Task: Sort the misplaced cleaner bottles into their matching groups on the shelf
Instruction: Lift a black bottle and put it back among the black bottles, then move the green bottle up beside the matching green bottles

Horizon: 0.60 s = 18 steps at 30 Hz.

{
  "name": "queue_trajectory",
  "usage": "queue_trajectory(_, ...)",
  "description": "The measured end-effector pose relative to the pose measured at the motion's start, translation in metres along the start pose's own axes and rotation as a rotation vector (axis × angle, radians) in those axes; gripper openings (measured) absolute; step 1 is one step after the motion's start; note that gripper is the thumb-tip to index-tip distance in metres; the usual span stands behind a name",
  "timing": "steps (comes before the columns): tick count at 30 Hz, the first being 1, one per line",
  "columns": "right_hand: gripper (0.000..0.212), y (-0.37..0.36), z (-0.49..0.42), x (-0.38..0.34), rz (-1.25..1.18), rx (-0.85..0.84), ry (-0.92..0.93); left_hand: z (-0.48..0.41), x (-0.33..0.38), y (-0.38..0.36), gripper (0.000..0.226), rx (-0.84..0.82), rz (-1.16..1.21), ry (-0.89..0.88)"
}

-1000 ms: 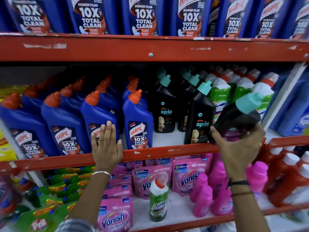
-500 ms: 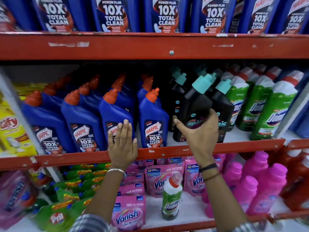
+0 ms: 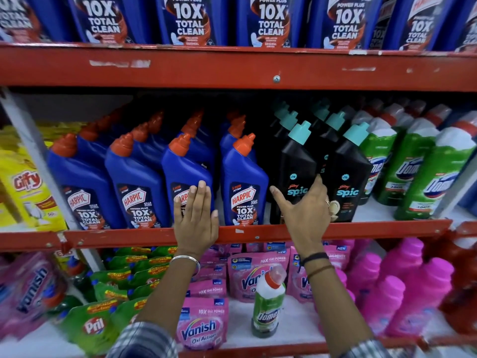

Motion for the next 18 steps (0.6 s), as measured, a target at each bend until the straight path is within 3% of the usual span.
queue_trajectory(4,0.101,0.003,0.005,0.002,0.022,-0.018,0.009,0.0,0.0,0.0,0.058,-0.006,0.009,0.002)
queue_trajectory(9,0.08,0.017,0.044,0.017,-0.088,0.075,0.08,-0.002,0.0,0.001,0.06,-0.013,-0.002,-0.003)
queue_trajectory(13,0.08,0.011,0.099,0.058,-0.178,-0.101,0.061,0.001,0.001,0.002,0.062,-0.018,-0.009,0.0)
queue_trajectory(18,0.105,-0.02,0.157,0.112,-0.143,-0.398,-0.155,0.0,0.001,0.003,0.063,-0.021,-0.005,0.003)
Point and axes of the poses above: each hand's wrist, its own z-axis away from the middle knuckle, its own y-axis out of the back of the hand, x = y × z, the point moved 2 cm from there along -z, towards the middle knuckle, and after that the axes turned 1 degree about -x, right-handed, at the moved point
